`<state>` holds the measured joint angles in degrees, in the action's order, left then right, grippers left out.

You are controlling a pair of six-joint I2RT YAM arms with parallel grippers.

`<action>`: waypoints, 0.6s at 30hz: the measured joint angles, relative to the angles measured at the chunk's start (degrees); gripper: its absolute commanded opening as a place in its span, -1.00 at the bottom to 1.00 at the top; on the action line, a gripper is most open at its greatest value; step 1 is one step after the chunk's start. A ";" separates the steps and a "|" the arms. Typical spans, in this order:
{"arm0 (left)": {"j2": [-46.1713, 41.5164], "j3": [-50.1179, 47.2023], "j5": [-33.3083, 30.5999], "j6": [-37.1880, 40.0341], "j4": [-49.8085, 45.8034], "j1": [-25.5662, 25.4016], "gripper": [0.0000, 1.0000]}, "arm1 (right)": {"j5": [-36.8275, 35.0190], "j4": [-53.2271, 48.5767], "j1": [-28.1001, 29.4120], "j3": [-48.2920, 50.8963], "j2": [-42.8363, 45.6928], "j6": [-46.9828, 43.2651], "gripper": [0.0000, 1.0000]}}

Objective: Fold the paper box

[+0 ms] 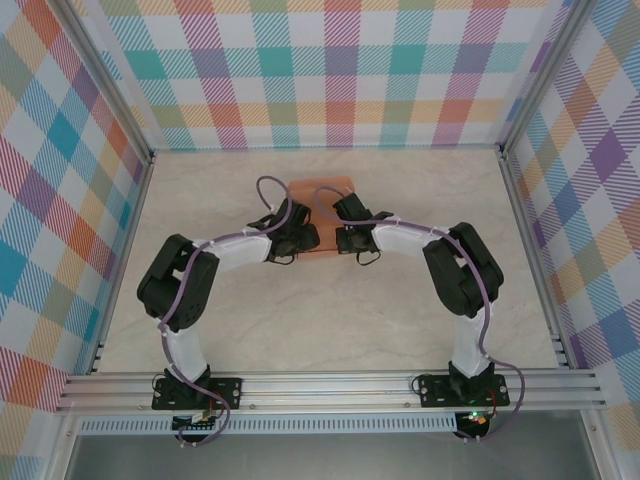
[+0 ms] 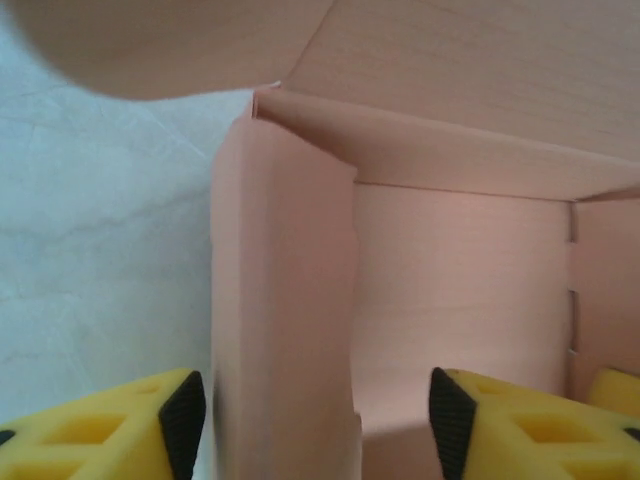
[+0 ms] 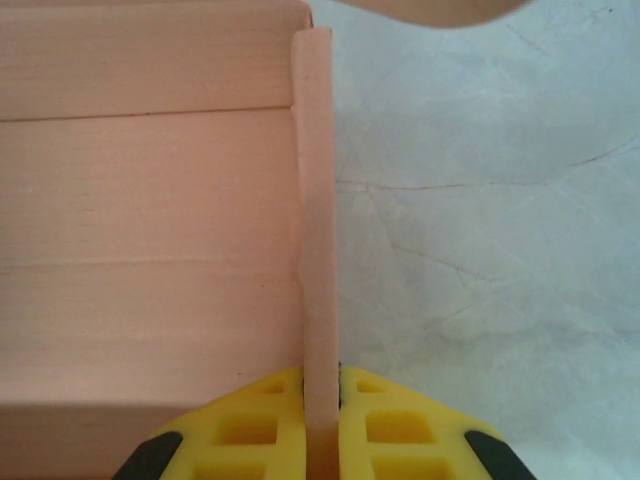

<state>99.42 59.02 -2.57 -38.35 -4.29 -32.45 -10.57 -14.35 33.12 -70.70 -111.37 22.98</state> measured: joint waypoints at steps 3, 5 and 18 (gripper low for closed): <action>-6.82 -4.92 2.14 0.09 3.26 0.50 0.69 | 3.80 1.90 -3.85 3.41 2.19 -1.38 -0.87; -11.78 -8.35 3.10 0.04 5.40 0.96 1.00 | 7.02 3.91 -6.67 6.43 4.04 -2.38 -0.85; -24.02 -20.90 18.21 17.25 30.01 3.41 1.00 | 44.72 6.69 -16.09 8.79 10.80 -11.30 -0.89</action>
<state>75.40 38.13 15.64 -21.10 25.71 -29.04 34.15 -7.66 17.04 -61.91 -100.57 11.68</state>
